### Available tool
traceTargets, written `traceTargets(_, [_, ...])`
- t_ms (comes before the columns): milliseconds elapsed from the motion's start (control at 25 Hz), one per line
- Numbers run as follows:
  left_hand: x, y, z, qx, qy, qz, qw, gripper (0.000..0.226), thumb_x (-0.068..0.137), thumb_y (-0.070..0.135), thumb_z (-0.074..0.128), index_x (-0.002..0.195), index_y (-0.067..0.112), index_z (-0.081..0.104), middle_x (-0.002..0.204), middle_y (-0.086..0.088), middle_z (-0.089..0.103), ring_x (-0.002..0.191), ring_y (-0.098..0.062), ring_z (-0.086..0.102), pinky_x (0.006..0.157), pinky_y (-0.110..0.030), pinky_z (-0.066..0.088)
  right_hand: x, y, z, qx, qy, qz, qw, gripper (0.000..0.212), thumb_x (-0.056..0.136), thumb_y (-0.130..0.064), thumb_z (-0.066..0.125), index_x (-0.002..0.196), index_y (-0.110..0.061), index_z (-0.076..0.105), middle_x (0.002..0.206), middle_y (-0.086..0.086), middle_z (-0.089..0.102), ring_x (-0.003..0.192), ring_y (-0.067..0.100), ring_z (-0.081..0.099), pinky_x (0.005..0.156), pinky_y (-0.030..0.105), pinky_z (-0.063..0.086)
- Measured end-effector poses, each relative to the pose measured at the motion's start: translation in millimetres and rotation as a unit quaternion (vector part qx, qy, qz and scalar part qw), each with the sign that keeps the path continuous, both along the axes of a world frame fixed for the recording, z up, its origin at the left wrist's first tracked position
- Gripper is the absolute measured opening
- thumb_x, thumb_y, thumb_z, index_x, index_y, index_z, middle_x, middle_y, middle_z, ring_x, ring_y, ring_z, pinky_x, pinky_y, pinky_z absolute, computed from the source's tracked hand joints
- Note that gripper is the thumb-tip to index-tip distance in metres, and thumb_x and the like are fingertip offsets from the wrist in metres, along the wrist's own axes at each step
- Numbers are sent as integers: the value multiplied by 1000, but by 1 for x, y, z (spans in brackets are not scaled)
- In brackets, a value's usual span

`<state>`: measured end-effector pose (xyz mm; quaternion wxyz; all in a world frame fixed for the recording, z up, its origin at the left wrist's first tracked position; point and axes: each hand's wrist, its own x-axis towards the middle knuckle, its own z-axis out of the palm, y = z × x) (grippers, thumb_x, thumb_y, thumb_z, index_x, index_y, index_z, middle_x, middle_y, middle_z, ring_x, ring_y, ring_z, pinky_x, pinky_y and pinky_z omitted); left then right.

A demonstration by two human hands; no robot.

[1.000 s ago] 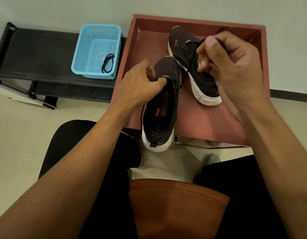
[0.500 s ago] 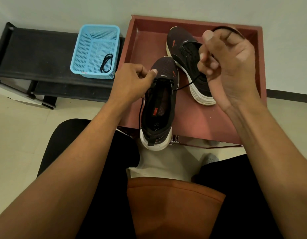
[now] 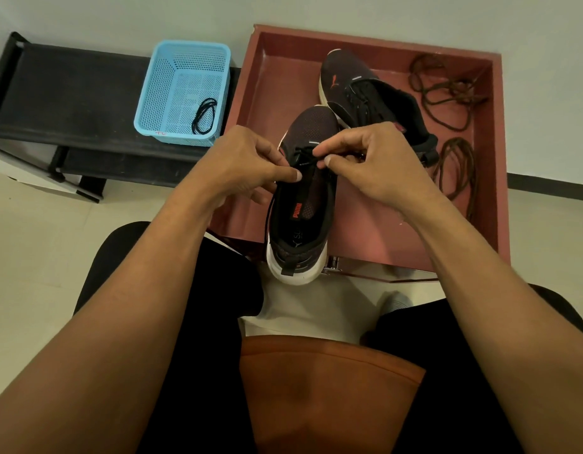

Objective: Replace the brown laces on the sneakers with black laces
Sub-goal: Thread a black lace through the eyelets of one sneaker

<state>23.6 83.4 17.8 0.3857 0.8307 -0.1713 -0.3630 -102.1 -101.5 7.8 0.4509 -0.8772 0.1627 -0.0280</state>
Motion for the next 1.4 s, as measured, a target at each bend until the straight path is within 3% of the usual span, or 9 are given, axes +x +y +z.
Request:
traceTargets(80, [2, 1, 1, -10, 17, 13, 1000, 15, 82, 14, 88, 91, 5, 79, 77, -7, 77, 62, -10, 73, 51, -25, 57, 2, 5, -3, -47, 0, -2, 999, 14, 91, -28, 80, 104, -31, 83, 70, -34, 64, 63, -13, 57, 66, 1, 39])
traceTargets(280, [6, 1, -2, -22, 54, 24, 998, 10, 86, 7, 83, 94, 3, 79, 80, -6, 77, 71, -14, 75, 55, -25, 59, 8, 17, -6, -101, -3, -12, 995, 21, 88, -31, 83, 109, -27, 83, 91, -17, 74, 66, -29, 50, 66, -4, 35])
traceTargets(480, [9, 1, -7, -20, 63, 34, 997, 14, 87, 13, 84, 96, 3, 79, 82, -4, 77, 75, -13, 74, 57, -23, 58, 8, 20, -8, -76, -18, -32, 996, 13, 89, -26, 81, 102, -27, 83, 79, -24, 65, 63, -25, 51, 63, 0, 38])
traceTargets(680, [9, 0, -7, -8, 73, 48, 996, 16, 85, 19, 86, 86, 5, 79, 86, -10, 78, 74, -14, 75, 59, -23, 59, 8, 24, -13, -75, -2, -49, 996, 10, 88, -32, 83, 95, -30, 76, 86, -16, 75, 74, -13, 63, 70, 4, 48])
traceTargets(880, [9, -1, -4, -1, 94, 51, 994, 20, 87, 19, 84, 91, 1, 78, 87, -12, 77, 72, -15, 74, 57, -21, 58, 6, 29, -11, -61, -9, -33, 998, 17, 87, -24, 84, 103, -25, 80, 85, -15, 79, 75, -18, 65, 70, 0, 42])
traceTargets(960, [9, 0, -3, -4, 101, 51, 994, 22, 87, 19, 84, 95, -1, 78, 88, -12, 77, 73, -16, 73, 58, -21, 58, 8, 32, -12, -70, -2, -41, 997, 15, 87, -27, 84, 102, -29, 82, 88, -13, 80, 84, -8, 71, 75, 5, 46])
traceTargets(1120, [9, 1, -2, -9, 108, 49, 993, 18, 87, 19, 83, 91, 2, 79, 86, -10, 78, 70, -14, 73, 58, -21, 58, 8, 38, -15, -112, 3, -65, 992, 11, 87, -38, 82, 98, -36, 82, 91, -12, 79, 88, 4, 71, 83, 29, 59])
traceTargets(1280, [9, 1, -2, -20, 111, 51, 992, 14, 87, 18, 84, 83, 5, 78, 77, -7, 76, 67, -13, 72, 58, -22, 58, 7, 50, -18, -136, -9, -108, 985, 10, 89, -42, 78, 97, -38, 82, 89, -12, 77, 88, 5, 67, 75, 27, 54])
traceTargets(1400, [9, 1, -1, -20, 108, 54, 992, 15, 87, 17, 84, 85, 3, 78, 78, -8, 76, 66, -12, 72, 57, -22, 59, 6, 52, -21, -128, -24, -122, 984, 12, 89, -46, 76, 97, -38, 81, 89, -14, 77, 93, 7, 68, 79, 34, 58])
